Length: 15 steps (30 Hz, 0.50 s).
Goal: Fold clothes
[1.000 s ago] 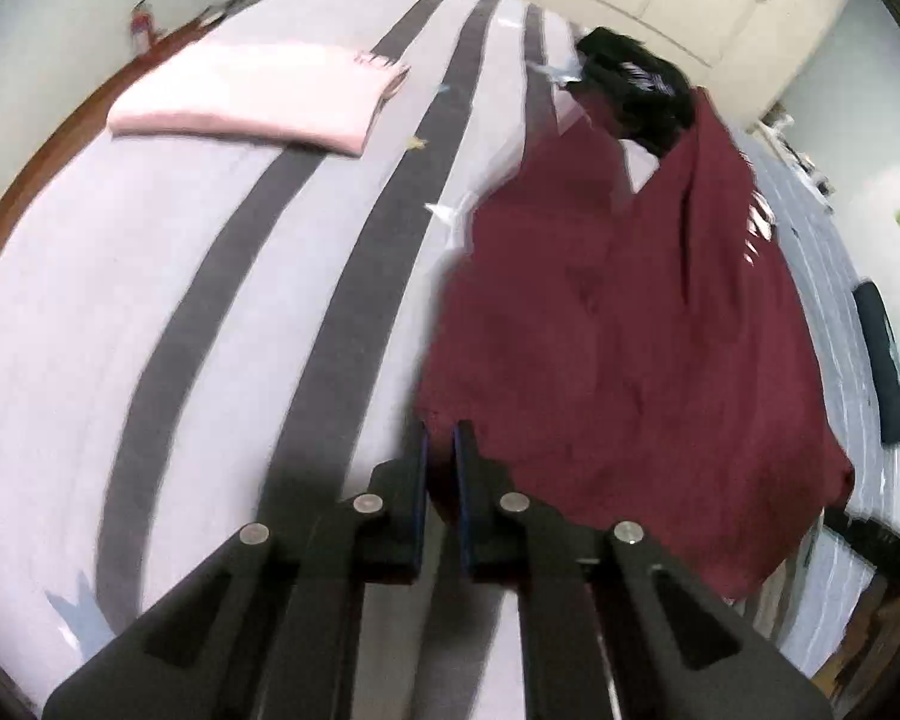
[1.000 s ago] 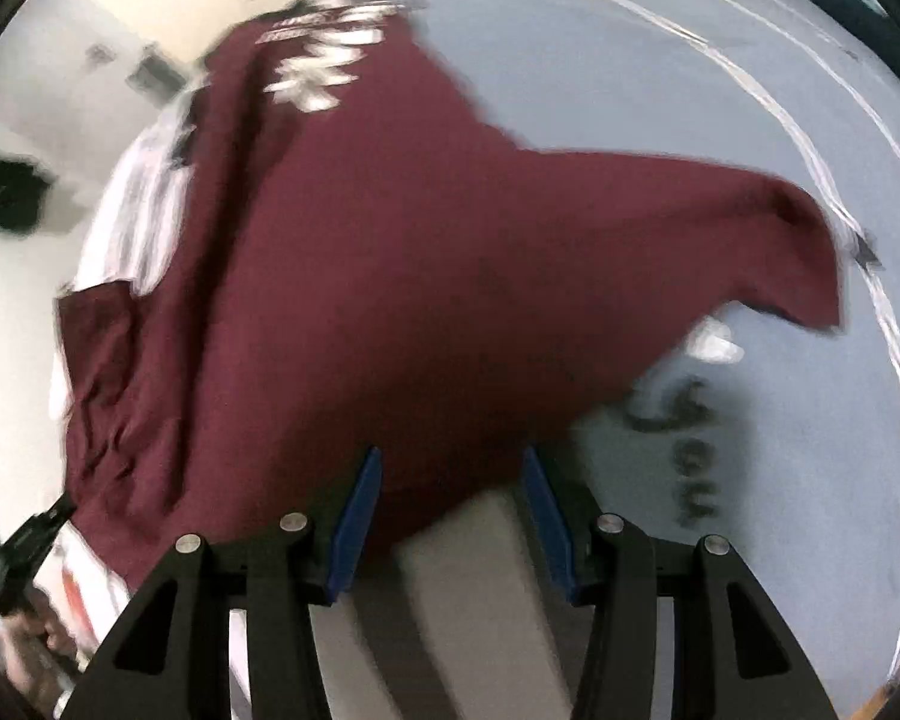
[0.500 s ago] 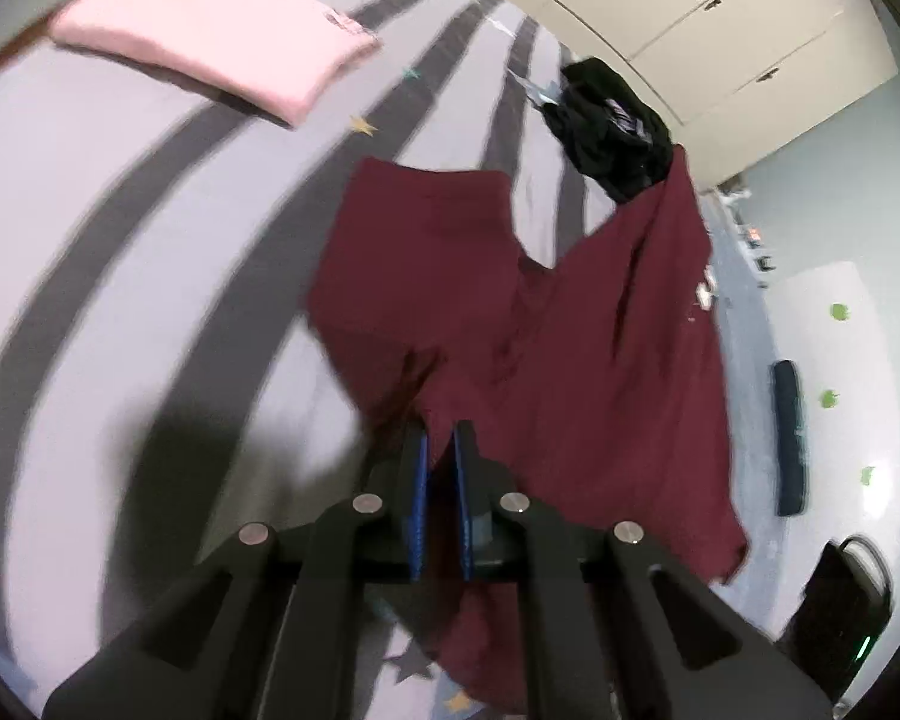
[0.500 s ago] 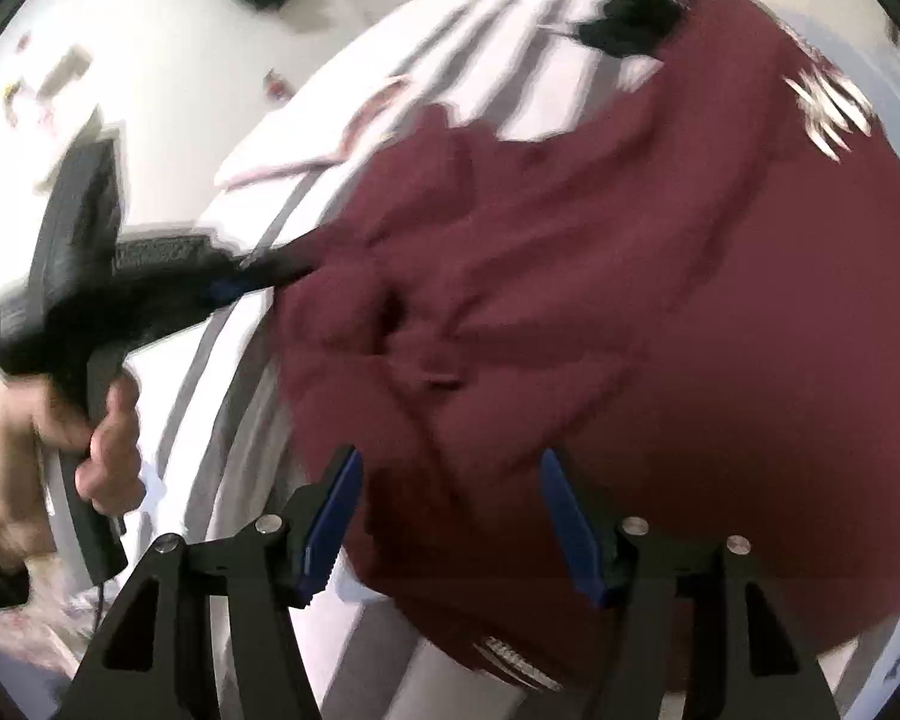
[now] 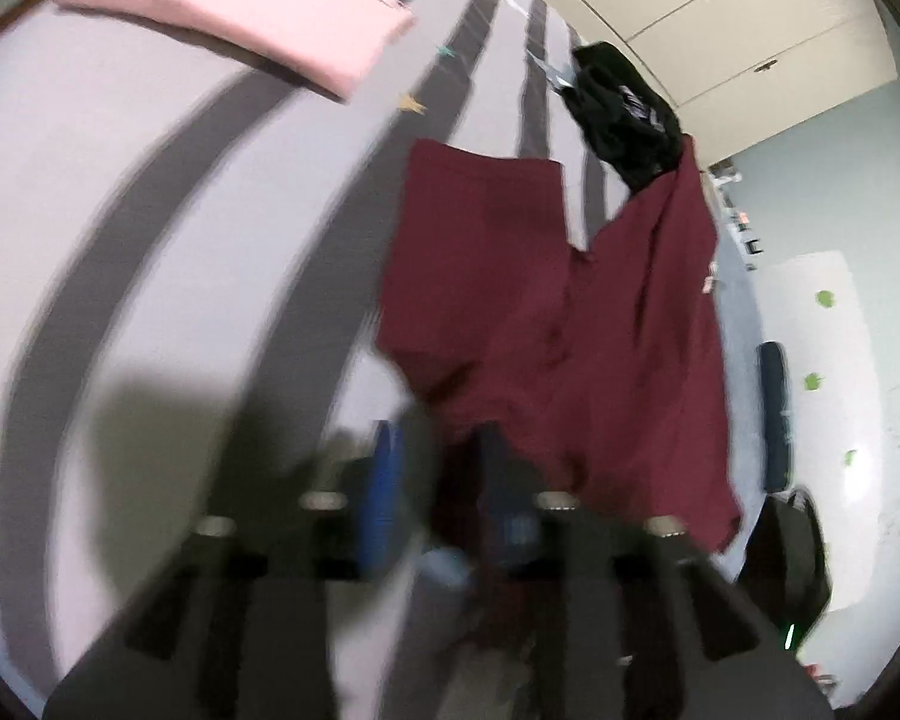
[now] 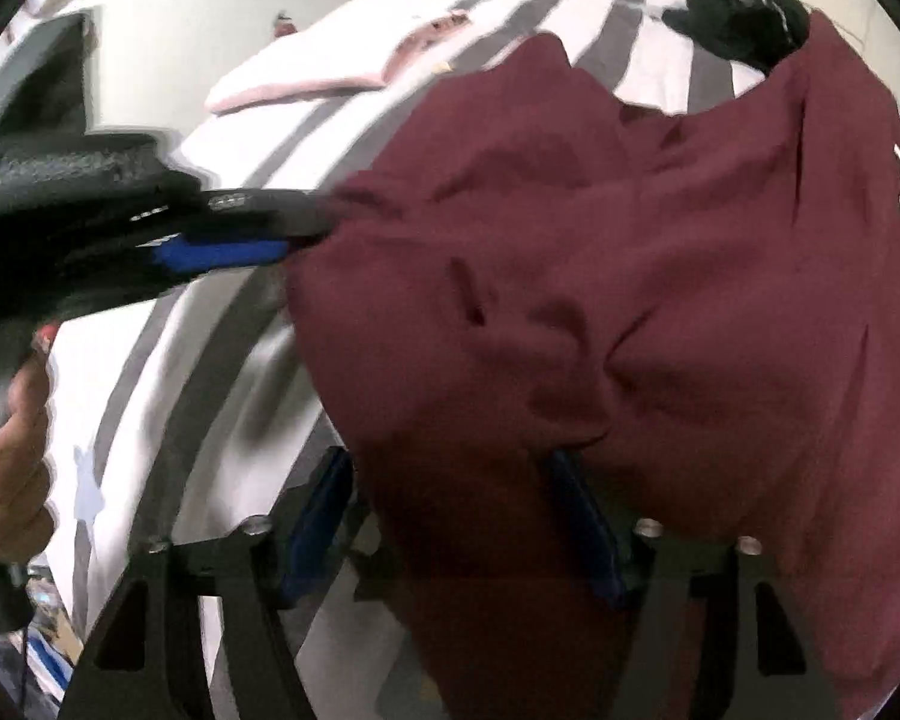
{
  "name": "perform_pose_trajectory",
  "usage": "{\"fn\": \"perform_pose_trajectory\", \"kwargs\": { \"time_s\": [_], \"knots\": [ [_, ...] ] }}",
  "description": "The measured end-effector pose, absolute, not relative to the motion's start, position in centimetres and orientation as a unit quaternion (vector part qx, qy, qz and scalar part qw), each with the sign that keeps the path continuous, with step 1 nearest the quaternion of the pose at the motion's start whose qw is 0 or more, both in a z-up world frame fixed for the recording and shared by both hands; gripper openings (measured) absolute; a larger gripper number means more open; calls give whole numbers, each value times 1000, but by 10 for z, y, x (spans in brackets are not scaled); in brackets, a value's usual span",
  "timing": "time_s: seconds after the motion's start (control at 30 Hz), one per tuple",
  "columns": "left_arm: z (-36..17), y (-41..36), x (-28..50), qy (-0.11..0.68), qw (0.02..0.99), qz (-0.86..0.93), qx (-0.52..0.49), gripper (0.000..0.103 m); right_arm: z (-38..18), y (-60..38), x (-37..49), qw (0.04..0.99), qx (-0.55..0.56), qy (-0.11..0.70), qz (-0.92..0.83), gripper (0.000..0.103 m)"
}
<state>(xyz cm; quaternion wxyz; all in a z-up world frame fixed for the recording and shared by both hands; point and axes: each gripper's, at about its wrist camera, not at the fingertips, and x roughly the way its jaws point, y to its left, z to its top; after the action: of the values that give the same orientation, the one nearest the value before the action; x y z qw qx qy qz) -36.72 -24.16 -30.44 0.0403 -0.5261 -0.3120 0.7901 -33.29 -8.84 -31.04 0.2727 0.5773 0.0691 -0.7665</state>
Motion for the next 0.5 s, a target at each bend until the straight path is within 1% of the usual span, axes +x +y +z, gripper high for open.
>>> {"fn": "perform_pose_trajectory", "kwargs": {
  "time_s": [0.03,0.07,0.1,0.13,0.23,0.37,0.5],
  "knots": [
    [-301,-248,-357,-312,32,796,-517,52,-310,-87,-336,269,578,65,-767,31],
    [-300,-254,-348,-313,25,799,-514,53,-309,-85,-338,265,579,62,-768,25],
    [-301,-259,-341,-313,19,798,-515,53,-308,-83,-341,262,580,58,-769,17],
    [-302,-264,-334,-314,14,797,-517,53,-307,-81,-343,258,581,54,-770,11],
    [-316,-267,-315,-315,3,781,-539,54,-294,-71,-356,258,583,22,-771,7],
    [-326,-249,-304,-311,16,769,-558,53,-270,-36,-381,251,569,-43,-782,6],
    [-332,-207,-308,-300,48,762,-572,54,-222,40,-409,225,529,-119,-809,6]
  ]
}}
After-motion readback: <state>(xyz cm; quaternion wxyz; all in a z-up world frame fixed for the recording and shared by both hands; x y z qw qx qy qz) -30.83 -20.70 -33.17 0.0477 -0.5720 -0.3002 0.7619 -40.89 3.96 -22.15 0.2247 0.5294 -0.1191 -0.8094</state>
